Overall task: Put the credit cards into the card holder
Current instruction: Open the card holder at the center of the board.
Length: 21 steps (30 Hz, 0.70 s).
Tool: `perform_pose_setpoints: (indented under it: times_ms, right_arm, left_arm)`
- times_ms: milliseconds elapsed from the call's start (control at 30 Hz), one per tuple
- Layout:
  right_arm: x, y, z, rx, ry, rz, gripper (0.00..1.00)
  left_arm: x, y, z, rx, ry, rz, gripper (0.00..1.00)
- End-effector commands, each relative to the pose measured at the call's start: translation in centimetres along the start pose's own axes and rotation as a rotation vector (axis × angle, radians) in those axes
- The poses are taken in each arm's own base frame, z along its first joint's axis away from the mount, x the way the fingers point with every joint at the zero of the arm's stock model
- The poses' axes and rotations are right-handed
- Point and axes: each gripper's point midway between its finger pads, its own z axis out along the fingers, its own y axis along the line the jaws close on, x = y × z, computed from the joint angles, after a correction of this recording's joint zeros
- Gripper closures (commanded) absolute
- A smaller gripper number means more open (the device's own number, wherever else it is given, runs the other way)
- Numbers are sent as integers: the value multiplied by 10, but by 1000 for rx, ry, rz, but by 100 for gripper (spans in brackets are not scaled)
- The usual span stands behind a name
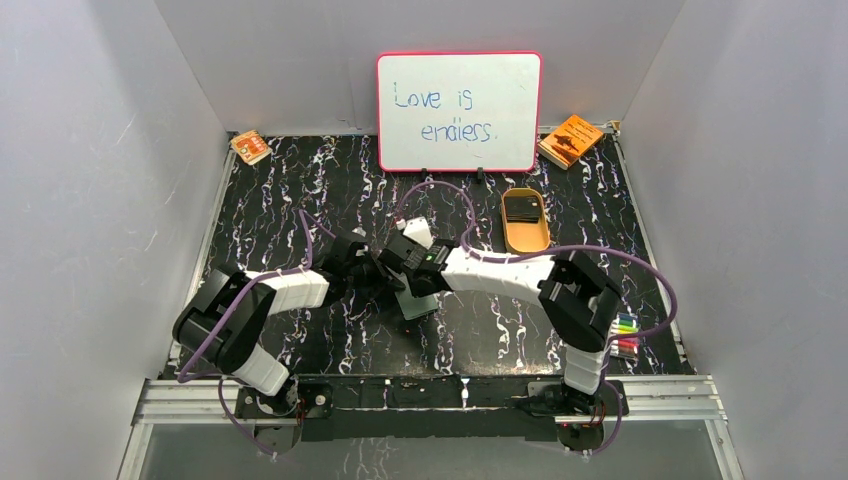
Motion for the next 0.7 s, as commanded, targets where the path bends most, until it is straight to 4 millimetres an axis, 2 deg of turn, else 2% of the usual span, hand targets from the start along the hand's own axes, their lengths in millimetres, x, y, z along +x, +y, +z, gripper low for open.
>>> perform_pose_setpoints:
  times_ms: [0,267,467,533,600,667]
  right_arm:
    - [-6,-15,-16,20,-31,62,100]
    - [11,-48,-18,3,9,167,99]
    - [21,-61,-26,-53,14,209,58]
    - [15,-53,-35,-134,-20,212,43]
    - [8,-41,-44,-239,-52,216,33]
    - [4,-30,-50,-318,-60,226,29]
  left_arm:
    - [12,50,4,-178,29,-1,100]
    - [12,38,1,-135,42,29,100]
    - [12,31,-2,-121,51,38,97]
    - [12,30,-3,-120,53,37,95]
    - [11,27,-4,-115,54,37,93]
    - [11,25,-4,-111,55,34,92]
